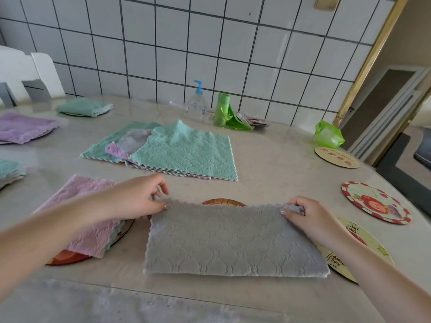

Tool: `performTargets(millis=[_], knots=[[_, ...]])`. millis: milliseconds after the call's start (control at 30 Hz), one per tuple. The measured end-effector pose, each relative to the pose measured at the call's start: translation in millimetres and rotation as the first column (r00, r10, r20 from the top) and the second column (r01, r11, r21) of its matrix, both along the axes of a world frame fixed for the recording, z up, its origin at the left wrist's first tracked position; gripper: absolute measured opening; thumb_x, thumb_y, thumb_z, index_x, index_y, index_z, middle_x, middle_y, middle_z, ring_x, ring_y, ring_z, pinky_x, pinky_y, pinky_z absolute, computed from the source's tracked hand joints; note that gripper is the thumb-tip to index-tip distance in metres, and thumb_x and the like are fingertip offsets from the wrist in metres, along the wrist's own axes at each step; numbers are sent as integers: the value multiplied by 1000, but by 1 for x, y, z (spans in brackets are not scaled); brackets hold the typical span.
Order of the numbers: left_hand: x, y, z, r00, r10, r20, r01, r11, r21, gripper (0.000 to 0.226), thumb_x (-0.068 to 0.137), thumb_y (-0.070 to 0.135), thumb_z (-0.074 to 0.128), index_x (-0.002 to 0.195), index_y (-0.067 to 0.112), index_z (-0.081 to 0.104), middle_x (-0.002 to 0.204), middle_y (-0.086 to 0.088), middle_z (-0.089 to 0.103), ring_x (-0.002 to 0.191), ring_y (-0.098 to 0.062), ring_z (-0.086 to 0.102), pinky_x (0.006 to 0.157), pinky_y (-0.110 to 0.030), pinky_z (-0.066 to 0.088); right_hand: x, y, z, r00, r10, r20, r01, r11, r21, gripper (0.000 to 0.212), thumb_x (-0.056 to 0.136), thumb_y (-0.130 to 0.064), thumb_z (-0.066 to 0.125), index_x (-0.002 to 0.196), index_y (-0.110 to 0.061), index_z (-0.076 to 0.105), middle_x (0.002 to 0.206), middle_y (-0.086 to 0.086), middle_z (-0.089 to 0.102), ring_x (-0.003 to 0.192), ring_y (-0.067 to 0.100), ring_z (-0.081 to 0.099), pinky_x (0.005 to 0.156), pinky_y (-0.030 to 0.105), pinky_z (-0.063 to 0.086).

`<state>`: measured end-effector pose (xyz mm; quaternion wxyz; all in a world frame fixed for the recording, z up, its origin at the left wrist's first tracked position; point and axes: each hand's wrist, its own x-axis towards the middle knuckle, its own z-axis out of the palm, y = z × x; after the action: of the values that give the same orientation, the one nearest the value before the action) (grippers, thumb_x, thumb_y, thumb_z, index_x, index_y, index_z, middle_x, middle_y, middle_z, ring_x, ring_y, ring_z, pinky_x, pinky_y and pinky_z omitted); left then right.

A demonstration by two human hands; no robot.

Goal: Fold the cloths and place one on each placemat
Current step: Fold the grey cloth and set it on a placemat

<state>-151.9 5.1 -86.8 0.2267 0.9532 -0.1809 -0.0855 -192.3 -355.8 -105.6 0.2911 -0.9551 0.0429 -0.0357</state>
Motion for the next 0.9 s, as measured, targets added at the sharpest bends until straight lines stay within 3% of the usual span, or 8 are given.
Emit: performTargets(millis=[167, 267, 433, 533, 633, 733, 800, 900], knots=[[5, -3, -3, 1000, 5, 2, -5, 1000, 14, 22, 89, 31, 59, 103, 26, 43, 78, 5, 58, 60, -6, 55, 57, -26, 45, 5, -2, -3, 1000, -16, -4, 16, 1000, -1, 11, 86, -35, 60, 82, -25, 63, 79, -3, 67, 75, 15, 63, 71, 35, 50], [7, -4, -4, 1000, 2, -6, -2, 1000, -19, 18, 90, 27, 57, 101, 25, 42, 71, 5, 54, 43, 1, 48, 46, -19, 40, 5, -4, -3, 1000, -26, 1, 26, 1000, -11, 12, 87, -35, 60, 84, -24, 63, 81, 0, 68, 76, 17, 63, 72, 36, 50], [7, -3, -6, 1000, 5, -5, -5, 999, -45, 16, 90, 23, 55, 100, 24, 43, 69, 0, 52, 50, -7, 46, 48, -23, 43, 3, -3, -2, 999, -27, 18, 28, 1000, -14, 11, 89, -31, 58, 86, -21, 62, 76, -2, 64, 69, 16, 59, 59, 28, 41], [7, -5, -5, 1000, 9, -18, -9, 999, -39, 18, 90, 27, 56, 103, 24, 43, 79, 2, 55, 54, -6, 49, 49, -21, 46, 3, -1, -1, 999, -32, 18, 32, 999, -12, 11, 88, -31, 58, 87, -20, 62, 78, -2, 65, 69, 14, 59, 59, 27, 41], [6, -6, -5, 1000, 29, 10, -30, 998, 46, 31, 89, 36, 57, 114, 25, 42, 96, 12, 51, 72, 1, 51, 57, -15, 40, 3, 0, 0, 998, -56, -5, 56, 998, 7, 10, 88, -32, 59, 87, -22, 61, 86, 0, 67, 77, 18, 62, 66, 31, 47], [-4, -12, -2, 972, -29, 235, -11, 986, 168, 45, 89, 41, 54, 129, 26, 41, 115, 15, 48, 93, 2, 51, 82, -15, 39, 0, 5, 4, 998, -58, 23, 59, 995, -84, 15, 88, -34, 57, 101, -25, 57, 111, -5, 61, 97, 15, 59, 75, 29, 47], [-20, -25, 1, 932, -119, 343, 53, 979, 195, 47, 91, 42, 49, 135, 27, 39, 133, 14, 43, 117, 0, 42, 103, -16, 25, -6, 16, 9, 995, 18, 94, 5, 971, -239, 34, 89, -38, 54, 121, -25, 53, 129, -7, 50, 117, 10, 48, 93, 27, 41], [-50, -57, -2, 902, -281, 328, 244, 958, 150, 50, 95, 41, 41, 142, 27, 32, 148, 14, 31, 135, 0, 25, 105, -13, 8, -21, 55, 17, 974, 217, 62, -179, 910, -375, 49, 93, -43, 45, 138, -26, 41, 146, -10, 35, 135, 7, 30, 114, 33, 23]])
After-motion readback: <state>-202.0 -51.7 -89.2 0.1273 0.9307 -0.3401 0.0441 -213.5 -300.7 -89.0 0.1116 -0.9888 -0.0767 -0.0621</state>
